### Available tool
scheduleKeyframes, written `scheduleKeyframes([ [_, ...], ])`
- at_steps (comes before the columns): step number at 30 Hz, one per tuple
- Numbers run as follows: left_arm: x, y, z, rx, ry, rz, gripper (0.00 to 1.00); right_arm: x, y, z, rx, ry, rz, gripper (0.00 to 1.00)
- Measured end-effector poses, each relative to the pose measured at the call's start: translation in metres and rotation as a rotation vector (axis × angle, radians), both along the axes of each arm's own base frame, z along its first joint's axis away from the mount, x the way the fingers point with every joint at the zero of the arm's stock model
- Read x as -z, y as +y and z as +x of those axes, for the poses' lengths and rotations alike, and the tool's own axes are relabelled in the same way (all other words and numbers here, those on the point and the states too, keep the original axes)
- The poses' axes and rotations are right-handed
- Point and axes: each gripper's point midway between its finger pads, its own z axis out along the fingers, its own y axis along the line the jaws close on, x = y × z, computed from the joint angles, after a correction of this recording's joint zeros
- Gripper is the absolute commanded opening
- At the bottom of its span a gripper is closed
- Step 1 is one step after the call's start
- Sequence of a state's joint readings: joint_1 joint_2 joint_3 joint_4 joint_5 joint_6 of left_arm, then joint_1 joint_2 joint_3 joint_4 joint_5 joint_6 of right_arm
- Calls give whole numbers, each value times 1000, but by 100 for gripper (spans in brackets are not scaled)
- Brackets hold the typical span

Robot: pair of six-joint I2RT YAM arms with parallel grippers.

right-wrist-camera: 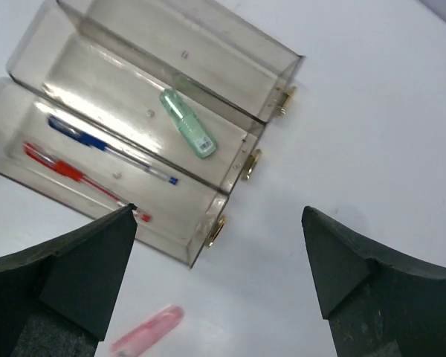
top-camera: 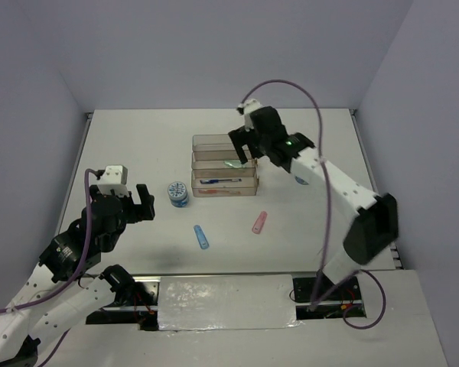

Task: Sort the stationery into containers
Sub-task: Pick up the stationery from the center of the board.

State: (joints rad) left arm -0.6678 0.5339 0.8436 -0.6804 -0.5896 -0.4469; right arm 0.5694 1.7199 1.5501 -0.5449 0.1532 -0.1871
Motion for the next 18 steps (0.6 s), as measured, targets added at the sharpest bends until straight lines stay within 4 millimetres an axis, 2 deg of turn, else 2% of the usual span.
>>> scheduleKeyframes([
  [1, 0, 0, 0, 0, 0, 0, 99, -18, -8, -14, 66, -33, 63, 100],
  [3, 0, 1, 0, -6, -1, 2, 99, -41, -25, -45, 182, -76, 182, 100],
  [5, 0, 2, 0, -10, -3, 3, 99, -46, -41, -72, 301, -92, 283, 100],
  [7, 0, 2, 1, -13, -1, 6, 99, -25, -53, -94, 423, -66, 336, 100],
  [9, 1, 2, 1, -14, 2, 9, 99, 14, -62, -116, 531, 0, 353, 100],
  [12, 2, 1, 2, -13, 7, 13, 99, 83, -67, -149, 645, 120, 294, 100],
  [14, 2, 2, 2, -15, 7, 12, 99, 115, -72, -173, 695, 176, 248, 99],
  [16, 2, 2, 2, -15, 5, 11, 99, 126, -70, -185, 714, 197, 245, 98],
  [18, 1, 2, 2, -15, 3, 10, 99, 131, -62, -189, 725, 206, 264, 95],
])
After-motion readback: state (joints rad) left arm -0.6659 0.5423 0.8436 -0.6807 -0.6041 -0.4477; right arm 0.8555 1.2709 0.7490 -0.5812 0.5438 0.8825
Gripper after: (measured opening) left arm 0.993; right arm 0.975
